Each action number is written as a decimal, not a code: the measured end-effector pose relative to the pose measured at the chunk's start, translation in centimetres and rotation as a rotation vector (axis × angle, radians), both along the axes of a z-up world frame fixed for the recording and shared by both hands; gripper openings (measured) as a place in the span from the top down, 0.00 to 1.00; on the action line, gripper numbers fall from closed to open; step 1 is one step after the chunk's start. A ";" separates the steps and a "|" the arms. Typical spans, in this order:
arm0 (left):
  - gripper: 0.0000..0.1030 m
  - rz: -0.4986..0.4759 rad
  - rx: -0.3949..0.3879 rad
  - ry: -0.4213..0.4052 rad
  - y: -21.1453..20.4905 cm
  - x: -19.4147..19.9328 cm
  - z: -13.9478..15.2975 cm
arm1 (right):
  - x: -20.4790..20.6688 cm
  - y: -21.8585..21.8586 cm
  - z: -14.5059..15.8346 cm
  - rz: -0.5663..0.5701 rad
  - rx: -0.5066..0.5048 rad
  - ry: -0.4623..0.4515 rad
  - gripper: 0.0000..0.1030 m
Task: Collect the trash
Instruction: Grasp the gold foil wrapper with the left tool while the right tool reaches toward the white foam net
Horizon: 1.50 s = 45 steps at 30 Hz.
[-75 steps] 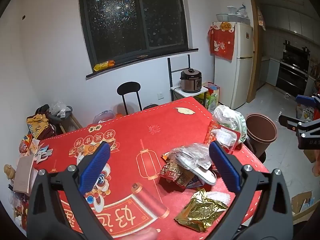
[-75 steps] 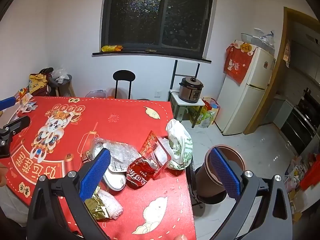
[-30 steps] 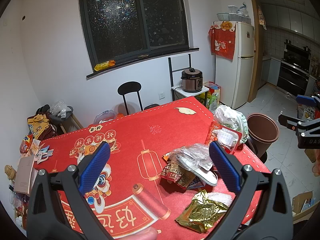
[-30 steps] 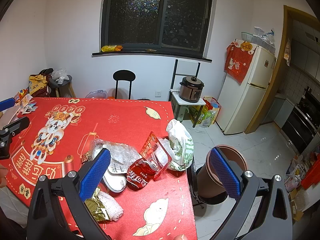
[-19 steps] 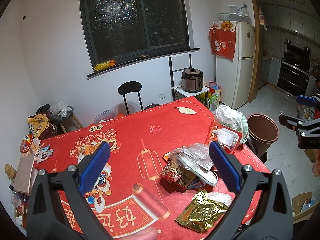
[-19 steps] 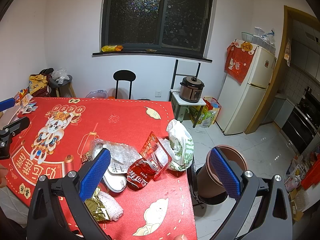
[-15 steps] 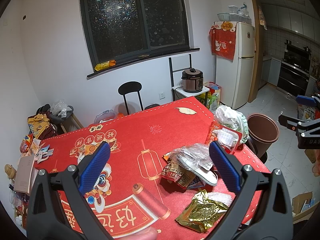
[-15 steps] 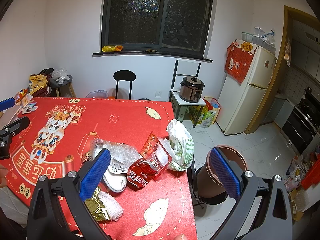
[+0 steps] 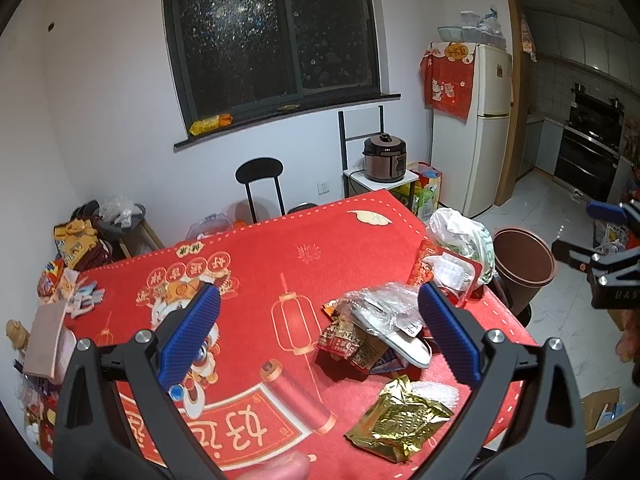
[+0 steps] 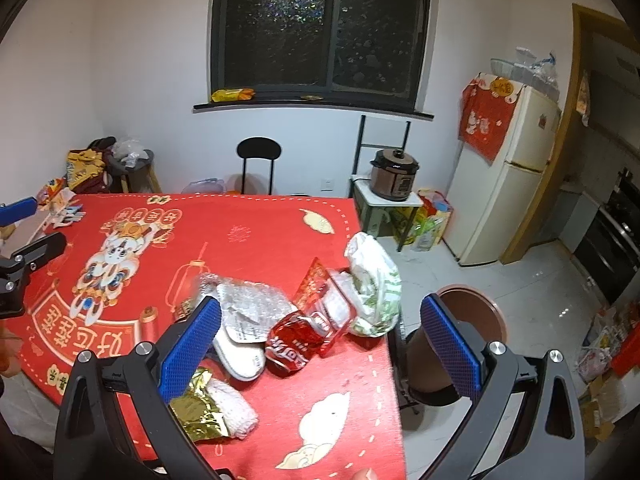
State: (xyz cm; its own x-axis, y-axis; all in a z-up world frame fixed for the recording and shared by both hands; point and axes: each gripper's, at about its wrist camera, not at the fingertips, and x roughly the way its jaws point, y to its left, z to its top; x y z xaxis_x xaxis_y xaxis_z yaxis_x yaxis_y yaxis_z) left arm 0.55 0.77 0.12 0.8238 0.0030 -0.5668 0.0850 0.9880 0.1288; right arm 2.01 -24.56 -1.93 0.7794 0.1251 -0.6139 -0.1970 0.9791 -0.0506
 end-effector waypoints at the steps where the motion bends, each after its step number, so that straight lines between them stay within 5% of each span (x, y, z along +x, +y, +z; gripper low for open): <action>1: 0.05 0.003 -0.004 0.006 0.1 0.1 -0.2 | 0.0 0.0 -0.3 0.006 0.013 0.006 0.05; 12: 0.05 0.109 -0.066 0.109 0.7 0.3 -7.1 | 0.4 -1.6 -6.9 0.046 0.174 0.005 0.05; 17: 0.05 0.142 -0.067 0.188 -0.3 -0.4 -11.5 | 0.9 -2.3 -10.3 0.127 0.236 0.095 0.05; 23: 0.07 0.199 -0.105 0.216 -1.9 -1.7 -15.3 | 0.7 -2.0 -12.9 0.220 0.144 0.164 0.05; 27: 0.28 0.240 -0.138 0.286 -2.5 -2.1 -17.6 | 1.0 -2.2 -14.6 0.284 0.155 0.210 0.05; 30: 0.31 0.253 -0.160 0.348 -2.9 -3.1 -19.2 | 1.2 -1.8 -15.7 0.326 0.188 0.271 0.05; 35: 0.31 0.183 -0.155 0.404 -3.5 -4.2 -21.2 | 1.8 -0.6 -17.2 0.347 0.186 0.339 0.05; 41: 0.22 0.031 -0.002 0.432 -7.2 -4.2 -24.8 | 1.8 -1.4 -17.7 0.302 0.164 0.349 0.05; 45: 0.19 -0.019 0.034 0.462 -9.0 -3.9 -27.3 | 1.7 -2.8 -19.1 0.246 0.169 0.403 0.05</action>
